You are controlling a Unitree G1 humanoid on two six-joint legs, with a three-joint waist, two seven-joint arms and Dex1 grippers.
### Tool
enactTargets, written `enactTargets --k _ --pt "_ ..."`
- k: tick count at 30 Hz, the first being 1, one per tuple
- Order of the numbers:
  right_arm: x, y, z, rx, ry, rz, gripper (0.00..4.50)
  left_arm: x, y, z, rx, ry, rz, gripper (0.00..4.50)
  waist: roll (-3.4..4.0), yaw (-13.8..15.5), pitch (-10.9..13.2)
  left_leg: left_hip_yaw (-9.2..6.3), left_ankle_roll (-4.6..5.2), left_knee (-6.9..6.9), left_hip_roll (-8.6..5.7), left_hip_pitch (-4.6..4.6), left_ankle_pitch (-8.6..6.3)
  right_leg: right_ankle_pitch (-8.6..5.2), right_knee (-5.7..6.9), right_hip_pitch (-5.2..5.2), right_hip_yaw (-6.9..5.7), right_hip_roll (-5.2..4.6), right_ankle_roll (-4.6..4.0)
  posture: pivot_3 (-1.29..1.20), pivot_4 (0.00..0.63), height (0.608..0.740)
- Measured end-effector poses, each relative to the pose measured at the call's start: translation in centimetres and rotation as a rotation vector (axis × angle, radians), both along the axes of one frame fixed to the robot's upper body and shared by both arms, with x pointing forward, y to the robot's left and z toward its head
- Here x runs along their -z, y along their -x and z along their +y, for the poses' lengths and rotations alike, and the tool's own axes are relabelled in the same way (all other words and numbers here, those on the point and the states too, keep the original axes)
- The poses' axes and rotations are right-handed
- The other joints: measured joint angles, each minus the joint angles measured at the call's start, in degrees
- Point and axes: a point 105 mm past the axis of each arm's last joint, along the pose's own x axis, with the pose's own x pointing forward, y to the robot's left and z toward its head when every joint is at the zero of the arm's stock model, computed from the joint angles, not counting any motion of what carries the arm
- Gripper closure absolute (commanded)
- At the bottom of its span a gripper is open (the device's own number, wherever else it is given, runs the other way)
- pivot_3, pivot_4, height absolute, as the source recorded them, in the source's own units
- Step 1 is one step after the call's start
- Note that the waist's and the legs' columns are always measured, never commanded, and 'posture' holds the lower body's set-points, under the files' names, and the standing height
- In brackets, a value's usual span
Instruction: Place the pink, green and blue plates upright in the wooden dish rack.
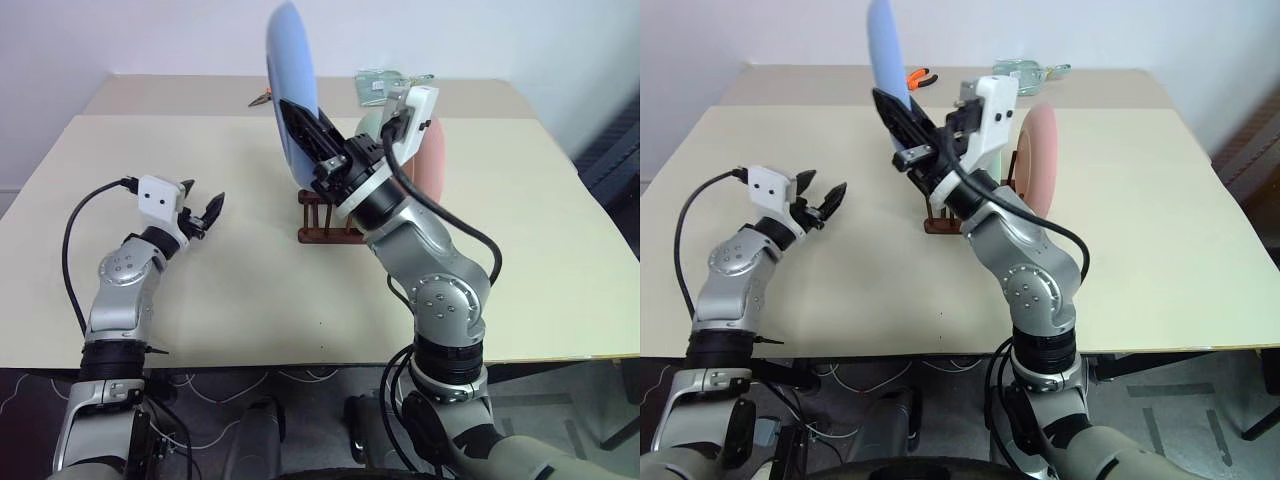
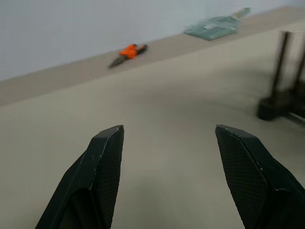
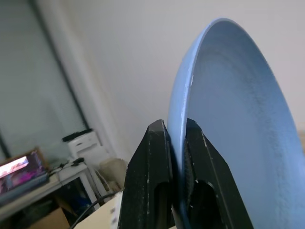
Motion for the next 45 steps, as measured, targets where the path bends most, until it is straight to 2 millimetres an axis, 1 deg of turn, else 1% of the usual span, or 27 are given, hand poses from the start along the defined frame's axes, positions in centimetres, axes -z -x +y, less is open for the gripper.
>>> enactTargets --k 2,5,11,17,23,24,25,26,27,29,30,33,36,39,41,42,43,44,45 --pt "0.2 -0.1 0.0 -0.004 -0.011 0.031 4.5 1.0 0.7 -0.7 0.058 -0.019 0.032 1.39 0.0 -0.04 0.0 0.01 0.01 0.0 -0.01 -0.01 0.0 0.0 -0.01 -0.01 0.0 0.02 0.0 0.0 0.15 0.732" --pt "0.8 -0.3 -0.1 0.011 -0.02 0.084 4.5 1.6 1.5 -1.5 0.136 -0.055 0.06 1.39 0.0 -0.03 0.0 0.01 0.01 0.02 0.0 -0.01 0.0 0.0 -0.02 0.0 0.0 0.03 0.0 0.0 0.15 0.732" --pt "1.8 -0.8 -0.5 0.056 -0.034 0.158 4.5 1.0 2.1 -2.1 0.203 -0.06 0.067 1.39 0.0 0.01 0.0 0.01 0.01 0.05 -0.01 -0.03 0.0 -0.01 -0.04 0.01 0.01 0.04 0.0 0.0 0.15 0.732" --pt "2.6 -1.3 -1.1 0.109 -0.05 0.214 4.5 0.9 2.9 -3.0 0.274 -0.061 0.087 1.39 0.01 -0.09 0.01 0.01 0.02 0.05 0.0 -0.03 0.01 -0.01 -0.04 0.0 0.01 0.06 0.01 0.0 0.15 0.732" --pt "4.5 -3.0 -1.5 0.156 -0.045 0.318 4.5 1.1 4.0 -4.4 0.378 -0.078 0.118 1.39 0.02 -0.15 0.01 0.01 0.02 0.04 0.01 -0.03 0.01 -0.02 -0.06 0.0 0.01 0.07 -0.01 0.0 0.15 0.732" --pt "4.8 -3.3 -1.3 0.155 -0.037 0.334 3.75 1.3 4.3 -4.7 0.402 -0.082 0.126 1.35 0.03 -0.17 0.02 0.01 0.02 0.04 0.01 -0.03 0.0 -0.02 -0.06 0.0 0.02 0.07 -0.01 0.0 0.15 0.732" --pt "4.8 -3.6 -1.2 0.154 -0.03 0.341 3.41 1.4 4.5 -4.9 0.418 -0.081 0.133 1.35 0.06 -0.19 0.04 0.01 0.02 0.05 0.01 -0.04 0.01 -0.02 -0.06 0.0 0.02 0.07 -0.01 0.0 0.15 0.732" --pt "4.8 -3.8 -1.0 0.153 -0.024 0.343 2.84 1.6 4.7 -5.1 0.432 -0.083 0.138 1.35 0.06 -0.23 0.04 0.01 0.02 0.05 0.01 -0.04 0.01 -0.02 -0.06 -0.01 0.02 0.07 -0.01 0.0 0.15 0.732" --pt "4.5 -4.1 -1.0 0.156 -0.018 0.34 2.42 1.6 4.8 -5.2 0.44 -0.084 0.141 1.35 0.07 -0.28 0.04 0.0 0.02 0.05 0.01 -0.04 0.01 -0.02 -0.05 -0.02 0.02 0.07 -0.01 0.0 0.15 0.732" --pt "3.8 -4.3 -0.8 0.165 -0.003 0.31 1.32 1.6 4.8 -5.2 0.442 -0.085 0.141 1.35 0.07 -0.38 0.04 0.0 0.02 0.04 0.01 -0.04 0.01 -0.03 -0.06 -0.02 0.02 0.07 -0.01 0.0 0.15 0.732" --pt "3.5 -4.4 -0.8 0.174 0.007 0.294 0.86 1.6 4.8 -5.2 0.442 -0.085 0.14 1.35 0.07 -0.44 0.04 0.0 0.02 0.04 0.01 -0.04 0.01 -0.03 -0.06 -0.02 0.02 0.07 -0.01 0.0 0.15 0.732" --pt "2.3 -4.6 -1.3 0.226 0.11 0.167 0.86 1.6 4.8 -5.2 0.441 -0.086 0.139 1.35 0.09 -0.52 0.06 0.01 0.02 0.06 -0.01 -0.07 0.01 -0.03 -0.08 -0.02 0.02 0.06 -0.01 0.0 0.15 0.732" --pt "0.2 -4.4 -1.9 0.264 0.188 0.01 0.86 1.6 4.8 -5.2 0.436 -0.087 0.137 1.35 0.09 -0.8 0.06 0.0 0.02 0.05 0.0 -0.07 0.01 -0.03 -0.07 -0.02 0.01 0.07 -0.01 0.0 0.15 0.732" --pt "-2.5 -3.2 -2.5 0.265 0.235 -0.167 0.86 1.7 4.6 -5.2 0.43 -0.09 0.136 1.35 0.11 -1.15 0.07 -0.01 0.03 0.04 0.0 -0.07 0.01 -0.03 -0.07 -0.03 0.01 0.08 0.0 0.0 0.15 0.732" --pt "-4.0 -2.2 -3.7 0.288 0.291 -0.291 0.86 1.7 4.2 -5.0 0.409 -0.098 0.128 1.35 0.1 -1.0 0.07 -0.02 0.03 0.06 -0.01 -0.08 0.01 -0.04 -0.08 -0.01 0.0 0.08 0.02 0.0 0.15 0.732" --pt "-4.7 -1.8 -5.1 0.327 0.339 -0.359 0.86 1.7 3.8 -4.7 0.39 -0.107 0.122 1.35 0.1 -0.72 0.07 -0.03 0.03 0.09 -0.03 -0.12 0.01 -0.04 -0.11 0.0 -0.01 0.08 0.03 0.0 0.15 0.732" --pt "-5.3 -1.7 -6.9 0.386 0.385 -0.404 0.86 1.8 3.4 -4.4 0.366 -0.116 0.115 1.35 0.09 -0.4 0.07 -0.02 0.03 0.11 -0.05 -0.12 0.01 -0.05 -0.17 0.02 0.0 0.06 0.03 0.0 0.15 0.732" --pt "-5.9 -1.7 -9.6 0.479 0.421 -0.431 0.86 2.1 3.1 -3.8 0.336 -0.125 0.116 1.35 0.08 -0.05 0.06 0.02 0.04 0.09 -0.04 -0.12 0.0 -0.05 -0.33 0.05 0.01 0.05 0.03 0.0 0.15 0.732" --pt "-5.6 -1.6 -12.3 0.556 0.462 -0.423 0.86 2.2 2.8 -3.6 0.318 -0.124 0.115 1.35 0.06 0.44 0.04 -0.01 0.04 0.06 -0.03 -0.13 0.0 -0.05 -0.47 0.12 -0.03 0.06 0.03 0.0 0.15 0.732"
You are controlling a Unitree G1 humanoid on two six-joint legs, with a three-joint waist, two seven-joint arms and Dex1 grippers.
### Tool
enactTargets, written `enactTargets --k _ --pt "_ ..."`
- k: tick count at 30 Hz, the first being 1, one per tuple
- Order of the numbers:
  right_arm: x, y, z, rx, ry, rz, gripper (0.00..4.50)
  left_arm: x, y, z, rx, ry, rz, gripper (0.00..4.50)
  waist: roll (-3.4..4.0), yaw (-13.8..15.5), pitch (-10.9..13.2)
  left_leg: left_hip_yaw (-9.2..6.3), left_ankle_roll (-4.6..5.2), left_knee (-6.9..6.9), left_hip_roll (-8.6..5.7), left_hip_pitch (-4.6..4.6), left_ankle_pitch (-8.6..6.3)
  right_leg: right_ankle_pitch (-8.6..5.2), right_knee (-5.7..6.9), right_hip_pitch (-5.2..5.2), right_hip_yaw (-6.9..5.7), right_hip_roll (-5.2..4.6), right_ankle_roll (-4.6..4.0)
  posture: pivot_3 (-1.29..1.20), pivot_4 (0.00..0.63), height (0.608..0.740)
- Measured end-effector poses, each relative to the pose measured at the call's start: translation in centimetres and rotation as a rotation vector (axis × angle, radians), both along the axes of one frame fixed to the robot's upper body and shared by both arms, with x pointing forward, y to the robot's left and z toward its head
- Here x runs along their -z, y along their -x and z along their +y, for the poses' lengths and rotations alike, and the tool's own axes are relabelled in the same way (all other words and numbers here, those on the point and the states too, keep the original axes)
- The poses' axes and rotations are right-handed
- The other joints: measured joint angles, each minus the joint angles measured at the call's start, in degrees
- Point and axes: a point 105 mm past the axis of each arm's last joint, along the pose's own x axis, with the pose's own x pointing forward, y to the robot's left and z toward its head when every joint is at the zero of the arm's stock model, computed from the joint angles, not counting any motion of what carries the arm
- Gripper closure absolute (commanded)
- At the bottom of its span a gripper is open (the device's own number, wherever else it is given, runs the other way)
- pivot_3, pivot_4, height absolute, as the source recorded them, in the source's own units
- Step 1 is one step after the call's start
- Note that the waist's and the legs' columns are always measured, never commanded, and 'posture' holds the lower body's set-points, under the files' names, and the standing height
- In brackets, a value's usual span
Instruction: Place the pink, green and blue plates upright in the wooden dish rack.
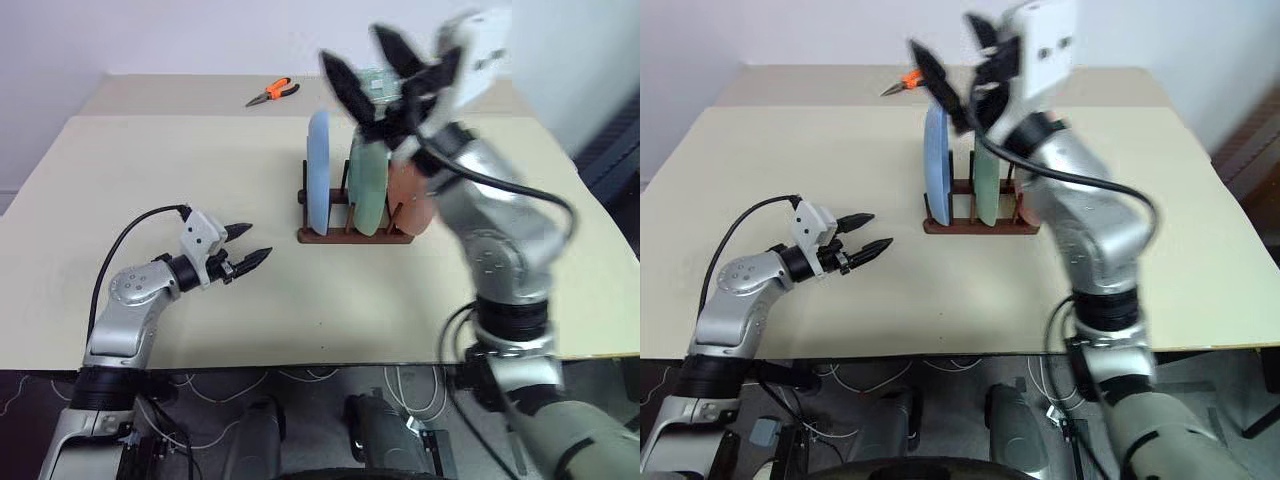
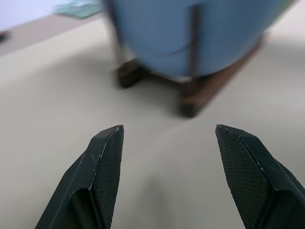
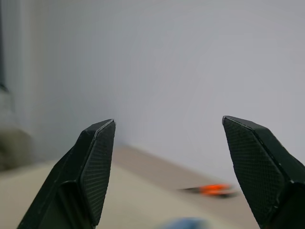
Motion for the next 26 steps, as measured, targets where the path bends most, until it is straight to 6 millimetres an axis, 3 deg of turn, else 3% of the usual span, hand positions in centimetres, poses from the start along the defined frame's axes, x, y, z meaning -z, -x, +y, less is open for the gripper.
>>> enactTargets --k 3,6,9,12,17,26 --pt "3.8 0.0 -5.8 0.171 0.089 0.122 0.86 0.4 -0.7 1.1 -0.047 -0.011 -0.008 1.35 -0.04 0.43 -0.02 0.0 0.06 -0.01 0.0 -0.08 -0.04 0.0 -0.28 0.09 -0.04 -0.03 0.0 0.0 0.15 0.732" --pt "10.2 0.9 -10.2 0.251 0.122 0.347 0.86 1.1 -1.1 2.2 -0.086 -0.029 -0.002 1.35 0.03 0.02 0.0 0.16 0.16 0.01 -0.01 -0.19 -0.09 0.03 -0.32 -0.01 0.06 -0.08 0.05 0.0 0.15 0.732" --pt "15.2 2.4 -11.5 0.241 0.139 0.507 0.86 1.5 -1.1 2.3 -0.091 -0.032 -0.001 1.35 0.1 -0.46 0.01 0.2 0.17 0.03 0.02 -0.05 -0.1 0.04 -0.14 -0.01 0.12 -0.01 0.06 0.0 0.15 0.732" --pt "19.1 3.4 -11.3 0.222 0.161 0.606 0.86 2.3 -0.8 2.5 -0.095 -0.036 0.012 1.35 0.16 -0.5 0.02 0.21 0.17 0.04 0.05 0.15 -0.1 0.03 -0.05 0.09 0.17 0.02 0.02 0.0 0.15 0.732" --pt "20.7 3.3 -11.3 0.201 0.148 0.624 0.86 3.0 -0.2 2.5 -0.101 -0.034 0.031 1.35 0.15 -0.15 0.02 0.23 0.17 0.08 0.03 0.13 -0.1 0.04 -0.13 0.13 0.16 -0.02 0.01 0.0 0.15 0.732" --pt "20.3 1.7 -11.8 0.187 0.202 0.586 0.86 3.3 0.9 2.1 -0.114 -0.029 0.029 1.35 0.16 0.03 0.02 0.22 0.17 0.06 0.02 0.11 -0.1 0.04 -0.16 0.14 0.15 0.0 0.02 0.0 0.15 0.732"
